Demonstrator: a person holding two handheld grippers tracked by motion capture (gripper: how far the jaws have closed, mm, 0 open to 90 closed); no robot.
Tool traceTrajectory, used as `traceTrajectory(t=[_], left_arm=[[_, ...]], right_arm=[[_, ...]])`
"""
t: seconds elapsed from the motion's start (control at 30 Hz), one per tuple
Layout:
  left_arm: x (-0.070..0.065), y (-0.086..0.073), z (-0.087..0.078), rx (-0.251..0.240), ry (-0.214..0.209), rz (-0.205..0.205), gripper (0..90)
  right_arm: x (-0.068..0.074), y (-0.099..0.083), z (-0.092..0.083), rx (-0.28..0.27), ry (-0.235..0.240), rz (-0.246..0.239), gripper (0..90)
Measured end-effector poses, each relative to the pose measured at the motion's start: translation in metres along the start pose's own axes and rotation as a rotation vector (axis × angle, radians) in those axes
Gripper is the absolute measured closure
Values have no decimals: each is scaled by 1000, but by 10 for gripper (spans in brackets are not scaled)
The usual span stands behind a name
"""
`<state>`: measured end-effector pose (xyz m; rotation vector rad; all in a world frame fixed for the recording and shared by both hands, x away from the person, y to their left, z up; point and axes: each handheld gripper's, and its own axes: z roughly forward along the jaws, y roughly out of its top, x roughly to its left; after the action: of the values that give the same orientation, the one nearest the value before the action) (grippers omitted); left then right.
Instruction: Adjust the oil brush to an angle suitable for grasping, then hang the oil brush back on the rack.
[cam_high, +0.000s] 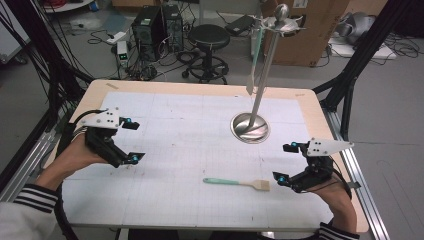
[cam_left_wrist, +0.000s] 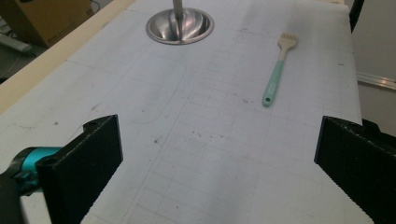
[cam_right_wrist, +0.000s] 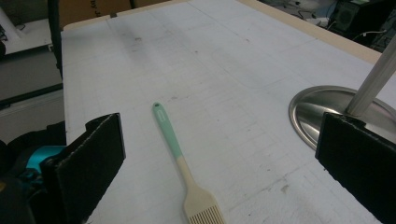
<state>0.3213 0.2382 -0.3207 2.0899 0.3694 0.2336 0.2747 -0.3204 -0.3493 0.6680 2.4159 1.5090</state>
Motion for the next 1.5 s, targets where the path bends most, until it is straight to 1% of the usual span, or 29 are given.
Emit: traceTrajectory(t=[0.03,0.07,0.17,0.27,0.33,0.47,0.53,0.6,0.67,0.73,0.77,0.8,0.87,0.93,1.0,1.03,1.1,1.13,1.17,1.27,1.33,1.4,1.43,1.5], left_arm=[[0,-3,-2,-3,3,2,16],[-1,-8,-5,-20,9,-15,16],[0,-19,-10,-34,18,-31,16],[-2,-25,-11,-45,25,-39,16],[-2,-28,-12,-59,20,-40,16],[-2,-32,-11,-63,22,-46,16],[-1,-34,-12,-63,28,-46,16],[-1,-36,-12,-82,28,-52,16],[-2,-37,-12,-88,29,-41,16],[-3,-36,-12,-87,44,-28,17],[-3,-36,-12,-95,42,-22,16],[-3,-36,-12,-96,36,-25,16],[-3,-37,-11,-92,50,-14,17],[-3,-37,-10,-80,58,-16,17],[-4,-37,-10,-81,53,-24,17],[-4,-38,-10,-93,42,-27,16],[-4,-40,-11,-98,38,-33,17],[-3,-42,-12,-94,38,-33,16],[-3,-44,-13,-97,40,-42,16],[-3,-51,-15,-97,37,-51,16],[-4,-55,-17,-105,25,-58,17],[-3,-57,-19,-118,13,-63,17],[-3,-57,-20,-122,16,-64,17],[-3,-58,-22,-136,23,-68,16]], right_arm=[[0,0,0,1,0,-1,0],[0,0,0,-1,-1,-5,0],[0,0,0,-1,-3,-1,0],[0,1,1,2,-2,-3,0],[1,1,2,2,-2,2,0],[0,1,2,3,-6,-5,0],[0,1,1,-1,-11,3,0],[-1,1,1,-3,-16,10,0],[-1,1,2,-1,-14,6,0],[0,2,2,4,-17,2,0],[1,3,2,6,-20,2,0],[2,4,2,6,-22,-3,0],[3,6,2,5,-17,-8,0],[5,8,3,6,-14,-8,0],[4,10,3,14,-10,-11,0],[4,12,3,7,-13,-7,0],[3,16,1,3,-7,-2,0],[2,19,1,12,-18,-6,0],[2,21,1,20,-25,-7,0],[4,29,4,70,-27,-32,0],[6,36,6,116,-29,-57,0],[7,40,7,135,-34,-78,0],[9,45,8,154,-32,-89,0],[11,50,10,169,-37,-109,0]])
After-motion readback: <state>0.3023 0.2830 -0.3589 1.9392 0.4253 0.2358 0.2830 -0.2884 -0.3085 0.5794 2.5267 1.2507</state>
